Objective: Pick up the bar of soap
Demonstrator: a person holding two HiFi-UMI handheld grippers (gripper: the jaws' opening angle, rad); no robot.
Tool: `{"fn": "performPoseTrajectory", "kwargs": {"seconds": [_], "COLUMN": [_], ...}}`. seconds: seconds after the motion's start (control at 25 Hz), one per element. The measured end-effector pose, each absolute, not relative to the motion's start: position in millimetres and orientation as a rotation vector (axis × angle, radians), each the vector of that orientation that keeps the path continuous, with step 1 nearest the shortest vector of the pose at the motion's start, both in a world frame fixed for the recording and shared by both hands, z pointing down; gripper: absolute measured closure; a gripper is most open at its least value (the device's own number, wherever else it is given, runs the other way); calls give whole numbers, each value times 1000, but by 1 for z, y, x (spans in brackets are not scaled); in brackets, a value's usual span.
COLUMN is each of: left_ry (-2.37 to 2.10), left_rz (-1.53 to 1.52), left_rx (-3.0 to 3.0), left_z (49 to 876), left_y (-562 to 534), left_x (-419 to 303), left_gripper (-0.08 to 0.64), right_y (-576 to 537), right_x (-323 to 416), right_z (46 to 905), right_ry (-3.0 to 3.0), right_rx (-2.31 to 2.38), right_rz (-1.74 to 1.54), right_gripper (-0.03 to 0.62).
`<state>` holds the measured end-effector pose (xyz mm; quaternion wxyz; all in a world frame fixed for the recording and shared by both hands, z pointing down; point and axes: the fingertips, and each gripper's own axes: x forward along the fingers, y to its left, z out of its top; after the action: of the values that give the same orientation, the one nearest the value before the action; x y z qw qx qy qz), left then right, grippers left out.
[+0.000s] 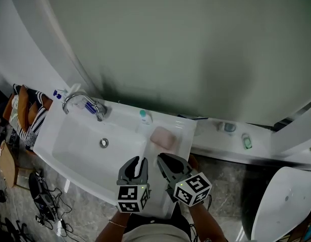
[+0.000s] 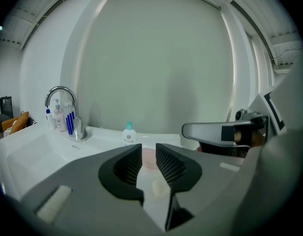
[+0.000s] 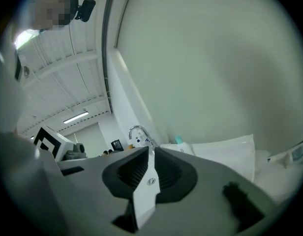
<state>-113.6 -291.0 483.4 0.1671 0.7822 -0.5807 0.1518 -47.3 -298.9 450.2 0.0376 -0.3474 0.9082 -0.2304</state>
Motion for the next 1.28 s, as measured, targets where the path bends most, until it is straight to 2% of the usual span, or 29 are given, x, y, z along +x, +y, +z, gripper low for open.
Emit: {"fn": "performPoseTrajectory", "kwargs": {"seconds": [0.2, 1.28], "left_ry": [-1627, -1619], "left_rz": [394, 385], "left_rx": [2271, 2311], "left_z": [476, 474], "left_y": [-286, -271], "left_x": [-105, -103], "left_gripper": [469, 480], "right_y": [-289, -268], "right_x": [-50, -48], "right_z": [449, 460], "right_ry": [2812, 2857], "right_rx": [-1143, -1311], "right_rz": [-625, -566], "right_gripper": [577, 580]}}
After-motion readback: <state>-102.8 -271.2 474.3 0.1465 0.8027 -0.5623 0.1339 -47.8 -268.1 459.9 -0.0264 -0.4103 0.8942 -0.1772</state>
